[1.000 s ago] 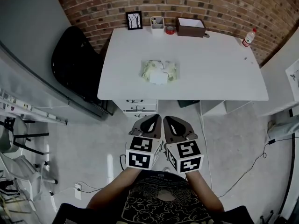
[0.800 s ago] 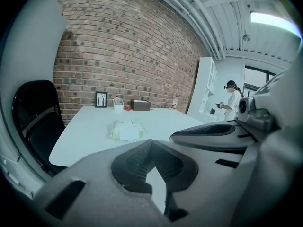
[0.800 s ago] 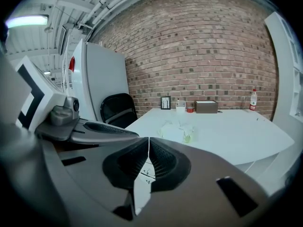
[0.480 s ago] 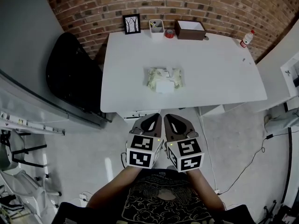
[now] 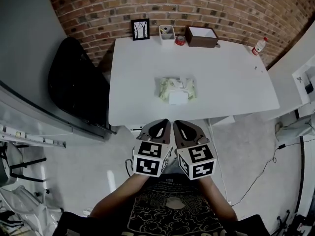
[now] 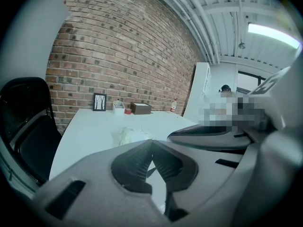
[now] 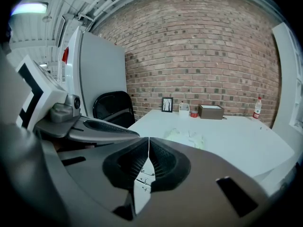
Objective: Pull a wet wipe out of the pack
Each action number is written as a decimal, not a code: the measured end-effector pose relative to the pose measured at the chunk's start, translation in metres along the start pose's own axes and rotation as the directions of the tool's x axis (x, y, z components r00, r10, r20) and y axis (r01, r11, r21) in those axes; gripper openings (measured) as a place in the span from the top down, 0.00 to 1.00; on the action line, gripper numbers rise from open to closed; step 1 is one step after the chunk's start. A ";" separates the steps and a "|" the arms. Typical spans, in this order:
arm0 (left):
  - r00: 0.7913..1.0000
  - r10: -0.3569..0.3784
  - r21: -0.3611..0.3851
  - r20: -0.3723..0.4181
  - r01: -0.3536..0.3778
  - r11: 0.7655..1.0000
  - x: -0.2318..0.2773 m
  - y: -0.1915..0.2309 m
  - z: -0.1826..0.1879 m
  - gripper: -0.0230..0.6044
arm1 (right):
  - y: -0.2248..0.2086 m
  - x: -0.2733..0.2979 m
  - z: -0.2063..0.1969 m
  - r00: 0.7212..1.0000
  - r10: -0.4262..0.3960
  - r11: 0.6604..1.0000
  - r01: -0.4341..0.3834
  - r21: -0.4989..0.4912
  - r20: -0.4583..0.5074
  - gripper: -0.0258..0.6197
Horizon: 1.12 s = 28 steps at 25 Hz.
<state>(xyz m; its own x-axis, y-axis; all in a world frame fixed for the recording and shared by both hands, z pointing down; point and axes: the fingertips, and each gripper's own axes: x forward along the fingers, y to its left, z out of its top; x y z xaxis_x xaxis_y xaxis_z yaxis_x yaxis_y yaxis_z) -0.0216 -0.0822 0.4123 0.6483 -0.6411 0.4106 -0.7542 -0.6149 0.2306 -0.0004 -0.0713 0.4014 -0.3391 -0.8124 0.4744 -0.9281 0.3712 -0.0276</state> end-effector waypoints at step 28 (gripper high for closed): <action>0.999 0.025 -0.017 -0.036 -0.026 1.000 0.095 0.035 0.033 0.95 | -0.076 0.076 0.023 0.999 0.016 1.000 -0.017 -0.013 -0.036 0.93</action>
<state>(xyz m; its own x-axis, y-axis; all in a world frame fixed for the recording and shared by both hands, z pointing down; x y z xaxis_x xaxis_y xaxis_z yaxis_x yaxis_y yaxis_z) 0.0171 -0.1798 0.4301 0.6249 -0.6394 0.4480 -0.7723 -0.5904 0.2345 0.0409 -0.1717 0.4198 -0.3483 -0.7897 0.5050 -0.9203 0.3906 -0.0239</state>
